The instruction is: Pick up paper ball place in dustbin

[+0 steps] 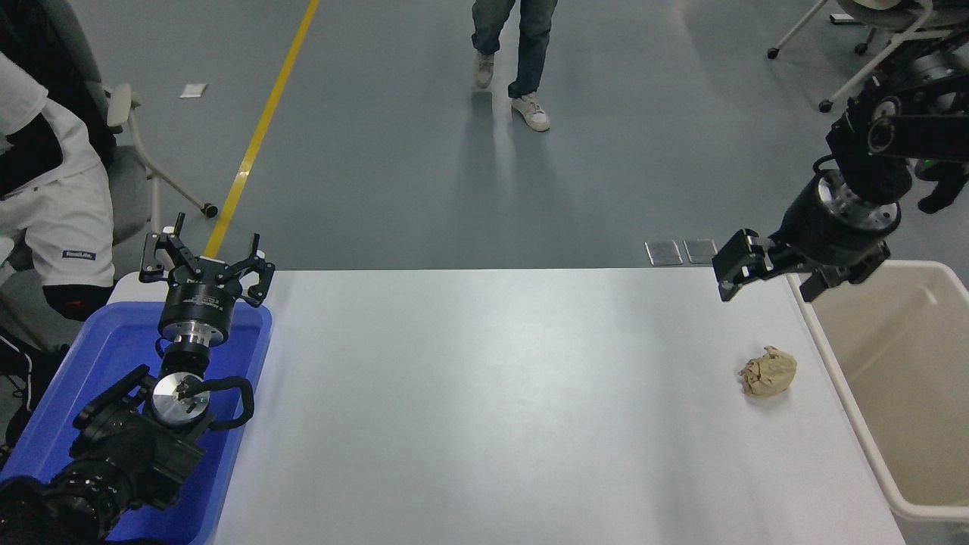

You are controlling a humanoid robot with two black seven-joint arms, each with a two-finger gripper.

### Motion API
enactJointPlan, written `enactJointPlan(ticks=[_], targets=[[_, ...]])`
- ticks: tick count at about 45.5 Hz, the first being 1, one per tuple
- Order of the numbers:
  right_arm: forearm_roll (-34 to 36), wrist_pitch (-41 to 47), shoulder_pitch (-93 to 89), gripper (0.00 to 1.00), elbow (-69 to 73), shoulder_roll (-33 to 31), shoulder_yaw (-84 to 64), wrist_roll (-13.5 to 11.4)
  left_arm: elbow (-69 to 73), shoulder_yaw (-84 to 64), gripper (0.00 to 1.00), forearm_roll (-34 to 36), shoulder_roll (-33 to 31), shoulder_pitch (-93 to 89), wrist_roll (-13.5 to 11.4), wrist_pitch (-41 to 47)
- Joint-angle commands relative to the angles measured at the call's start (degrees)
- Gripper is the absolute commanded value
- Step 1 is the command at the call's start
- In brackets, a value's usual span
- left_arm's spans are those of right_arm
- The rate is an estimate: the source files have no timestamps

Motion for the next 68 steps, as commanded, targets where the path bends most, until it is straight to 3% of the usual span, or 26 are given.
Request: enactJointPlan(ticks=[1,12,28,42,68], targets=[[-1.58,-7.94,-7.11,1.0,-0.34,-0.52,0.06,0.0,0.0,0.0,0.99,-0.01,0.0,0.0,0.0,0.0],[-2.81,-10.93,-15.28,1.0,-7.02,2.21,2.26,0.0,0.0,0.0,0.99,-0.01,0.0,0.0,0.0,-0.09],[-9.48,-25.95,-26.44,1.0,-12.46,6.77,2.26,0.0,0.0,0.0,0.99,-0.01,0.0,0.0,0.0,0.0],[-9.41,-35.98,-33.92,1.0,-16.51,7.22,2.34,0.0,0.08,0.0,0.99,-0.01,0.0,0.08,0.0,0.0],[-8.79,-38.27,-42.71,1.0,-26.36,7.04,7.7,-0.18,0.0,0.0,0.99,-0.01,0.0,0.0,0.0,0.0]])
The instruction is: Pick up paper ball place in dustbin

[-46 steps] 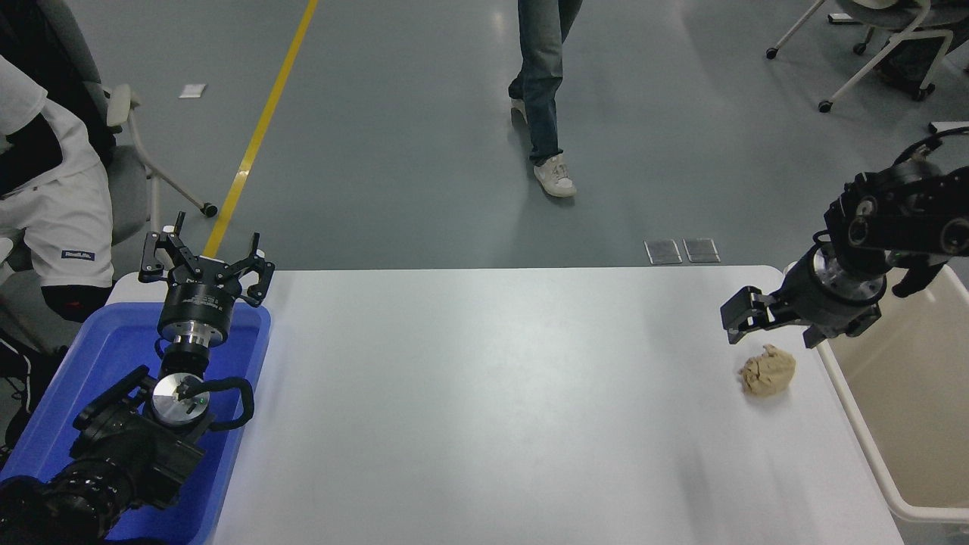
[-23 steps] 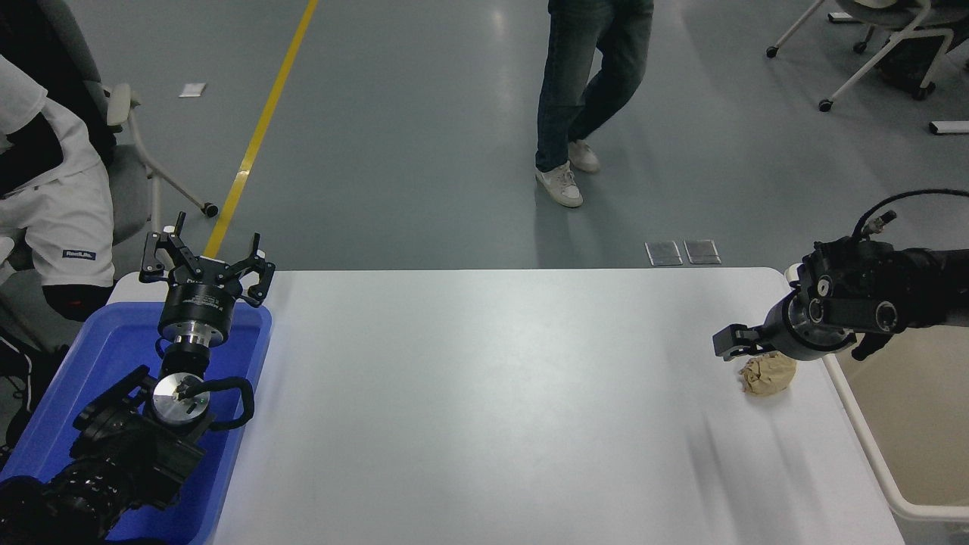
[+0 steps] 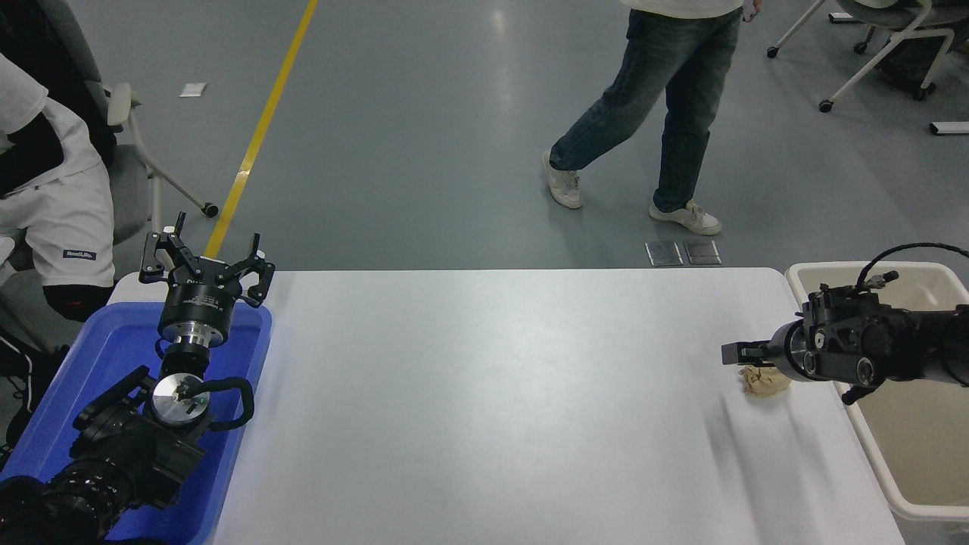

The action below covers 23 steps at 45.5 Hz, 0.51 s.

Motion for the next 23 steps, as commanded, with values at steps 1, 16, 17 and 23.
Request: enactJointPlan(ticks=[1,16,17,23], targets=[[0.01,-1.23,-4.01,1.0,-3.67,0.03,2.14,-0.03,-0.02,0.0,0.99,0.01,0.0,-0.01,0.0,0.0],[0.01,-2.02,-7.96,1.0,-8.85,-0.06,3.73,-0.03,-0.02,0.0,0.99,0.01,0.0,-0.01,0.0,0.0],[0.1,-2.02,-8.23,1.0,-9.29,-0.06,4.08,-0.03,-0.02,0.0,0.99,0.01,0.0,-0.01,0.0,0.0],[0.1,-2.63,-10.6,1.0,-10.96,-0.06,8.38,-0.03,-0.02,0.0,0.99,0.01,0.0,-0.01,0.0,0.0]])
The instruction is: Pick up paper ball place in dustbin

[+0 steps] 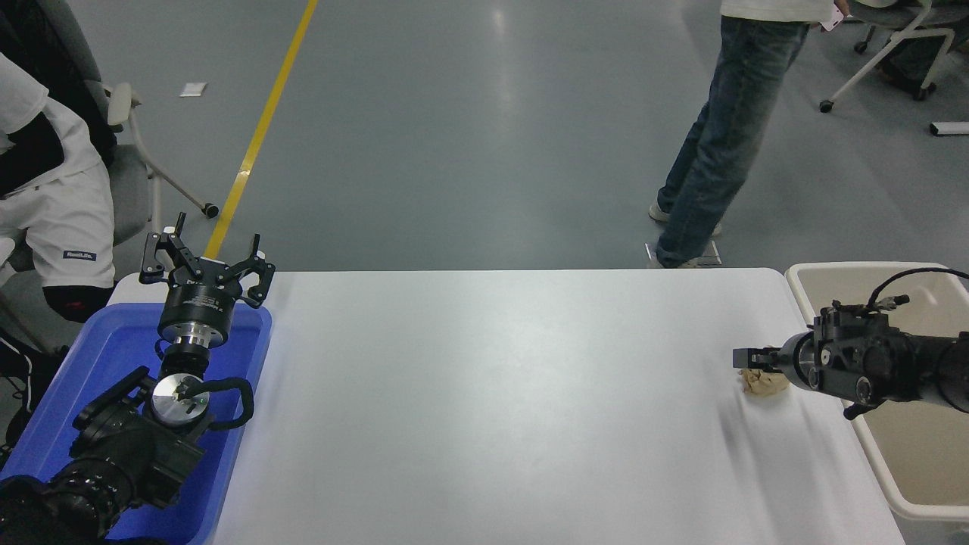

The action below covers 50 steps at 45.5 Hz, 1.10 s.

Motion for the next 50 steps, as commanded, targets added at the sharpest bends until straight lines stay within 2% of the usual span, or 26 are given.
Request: enactJointPlan(ticks=[1,29,38,46,50], targets=[[0.05,-0.9,-4.03,1.0,-3.36,-0.03,5.81,0.0,0.07,0.0,0.99,0.01,0.0,-0.01,0.0,0.0],[0.05,-1.25,-6.24,0.99,-4.41,0.23,11.09,0.0,-0.01,0.0,0.99,0.01,0.0,-0.01,0.0,0.0],[0.05,-1.25,-7.11,0.89,-4.41,0.49,11.09,0.0,-0.01,0.0,0.99,0.01,0.0,-0.01,0.0,0.0],[0.14,-1.25,-7.2,0.73,-4.41,0.58,12.76,0.0,-0.01,0.0,0.99,0.01,0.0,-0.01,0.0,0.0],[0.14,-1.25,-8.25,0.73,-4.41,0.49,15.57,0.0,0.08,0.0,0.99,0.01,0.0,-0.01,0.0,0.0]])
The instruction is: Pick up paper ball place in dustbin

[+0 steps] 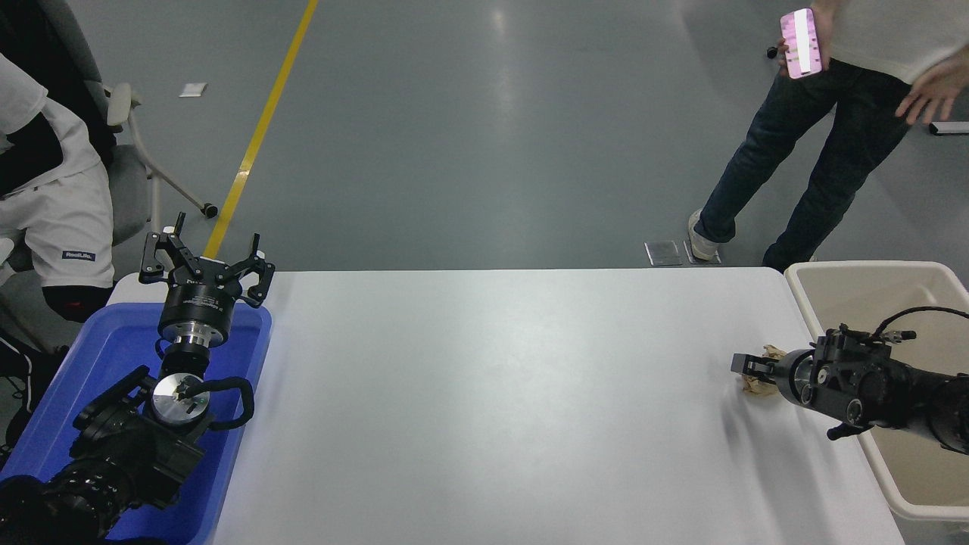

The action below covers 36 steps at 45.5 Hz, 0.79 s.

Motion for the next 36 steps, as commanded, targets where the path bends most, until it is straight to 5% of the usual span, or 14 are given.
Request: enactJointPlan(ticks=[1,19,36], targets=[[0.04,-0.1,-1.52,0.71,-0.16,0.02,4.39,0.0,0.0,0.0,0.99,-0.01,0.0,-0.01,0.0,0.0],[0.04,-0.02,-3.55,0.0,0.19,0.54,6.41,0.0,0.0,0.0,0.99,-0.01,0.0,-0.01,0.0,0.0],[0.57,0.95,-1.7,0.0,3.79,-1.04,7.64,0.0,0.08,0.0,0.99,-0.01,0.0,0.08,0.0,0.0]])
